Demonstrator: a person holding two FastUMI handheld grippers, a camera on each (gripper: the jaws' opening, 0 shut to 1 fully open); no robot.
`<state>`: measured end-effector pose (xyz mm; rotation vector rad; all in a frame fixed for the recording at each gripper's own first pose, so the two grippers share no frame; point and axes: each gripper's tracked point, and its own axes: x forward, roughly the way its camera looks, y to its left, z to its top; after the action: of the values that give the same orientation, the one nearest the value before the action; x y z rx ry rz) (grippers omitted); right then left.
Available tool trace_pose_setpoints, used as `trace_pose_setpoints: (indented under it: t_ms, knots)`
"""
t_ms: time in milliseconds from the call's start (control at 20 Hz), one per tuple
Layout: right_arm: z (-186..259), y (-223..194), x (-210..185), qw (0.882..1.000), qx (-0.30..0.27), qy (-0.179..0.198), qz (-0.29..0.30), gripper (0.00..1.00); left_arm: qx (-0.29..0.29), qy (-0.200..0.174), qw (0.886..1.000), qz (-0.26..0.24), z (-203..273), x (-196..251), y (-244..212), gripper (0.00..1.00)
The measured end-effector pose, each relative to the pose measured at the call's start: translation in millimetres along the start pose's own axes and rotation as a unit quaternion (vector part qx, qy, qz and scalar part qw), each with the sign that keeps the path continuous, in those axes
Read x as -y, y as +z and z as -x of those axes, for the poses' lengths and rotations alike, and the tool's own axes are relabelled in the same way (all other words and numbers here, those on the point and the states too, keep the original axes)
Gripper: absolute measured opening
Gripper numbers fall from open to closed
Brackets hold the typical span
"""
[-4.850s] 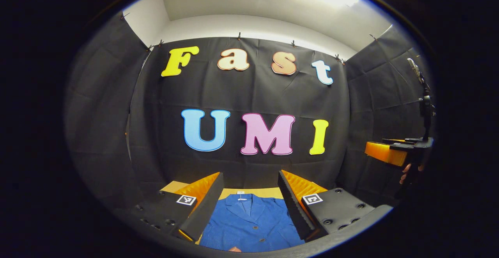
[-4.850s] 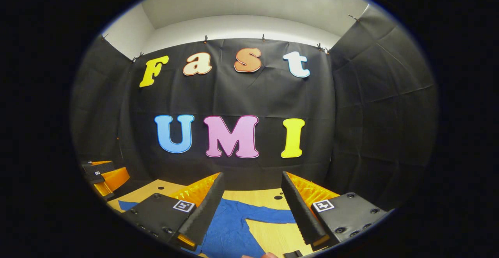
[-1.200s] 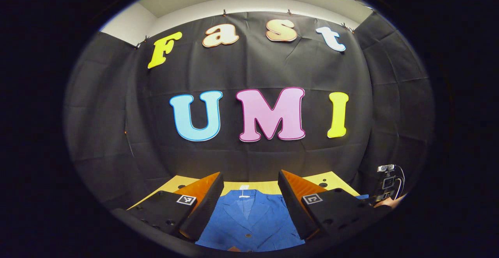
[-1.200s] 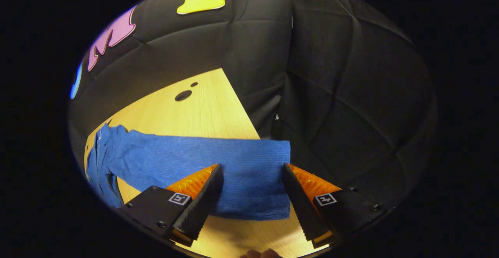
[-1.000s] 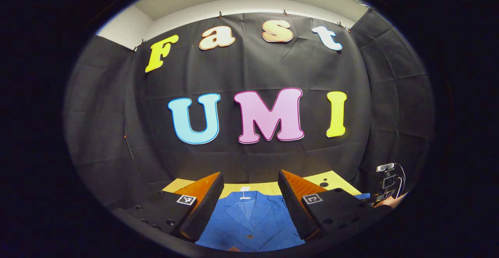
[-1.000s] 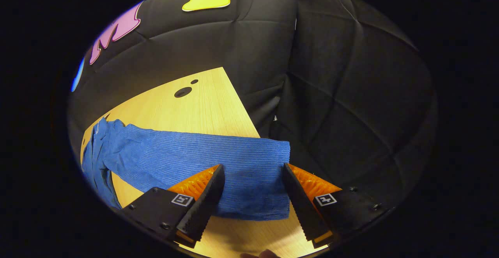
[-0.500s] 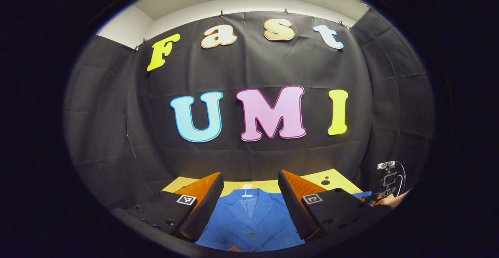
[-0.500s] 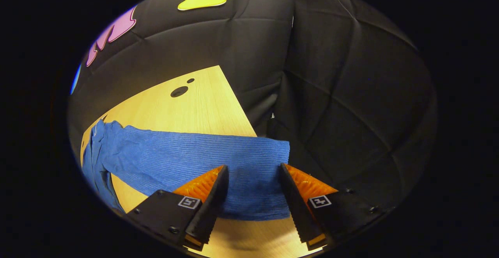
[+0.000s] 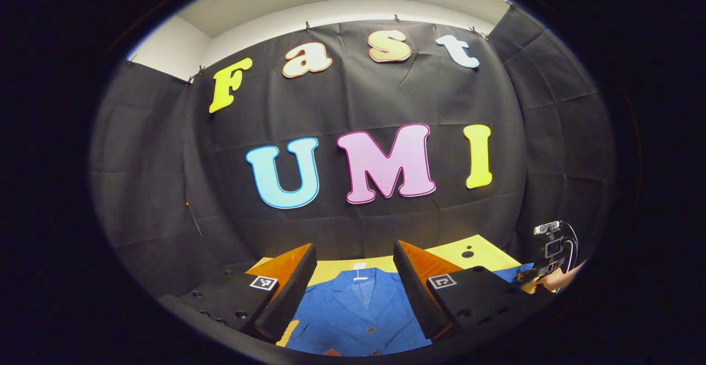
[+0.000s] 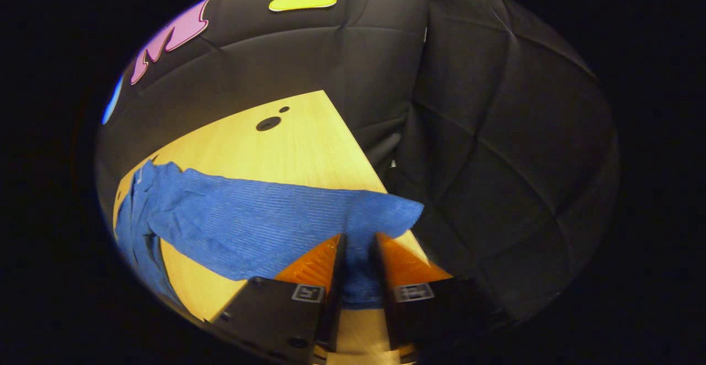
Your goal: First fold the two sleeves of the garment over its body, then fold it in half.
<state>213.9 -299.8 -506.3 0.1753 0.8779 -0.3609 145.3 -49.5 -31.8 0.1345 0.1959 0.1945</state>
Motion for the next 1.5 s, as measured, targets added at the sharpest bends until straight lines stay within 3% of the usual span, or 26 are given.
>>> trace_pose_setpoints:
  t_ms: [50, 500, 850, 1300, 1500]
  knots:
    - [-3, 2, 0, 1.0, 0.001, -0.002, 0.002, 0.08, -0.003, 0.001, 1.0, 0.001, 2, -2, -2, 0.81]
    - [28, -5, -9, 1.0, 0.003, 0.013, 0.019, 0.09, -0.004, 0.011, 1.0, 0.001, 20, -5, -7, 0.81]
    - [73, 7, -17, 0.998, 0.03, 0.024, -0.045, 0.09, -0.016, -0.004, 1.0, 0.019, 24, 6, -18, 0.81]
    - [174, 22, -53, 0.994, 0.112, 0.008, 0.006, 0.08, 0.002, -0.085, 0.996, 0.035, 8, -12, -31, 0.81]
    - [223, 30, -96, 0.988, 0.152, -0.01, 0.016, 0.08, 0.031, -0.113, 0.992, 0.035, 1, -60, -26, 0.81]
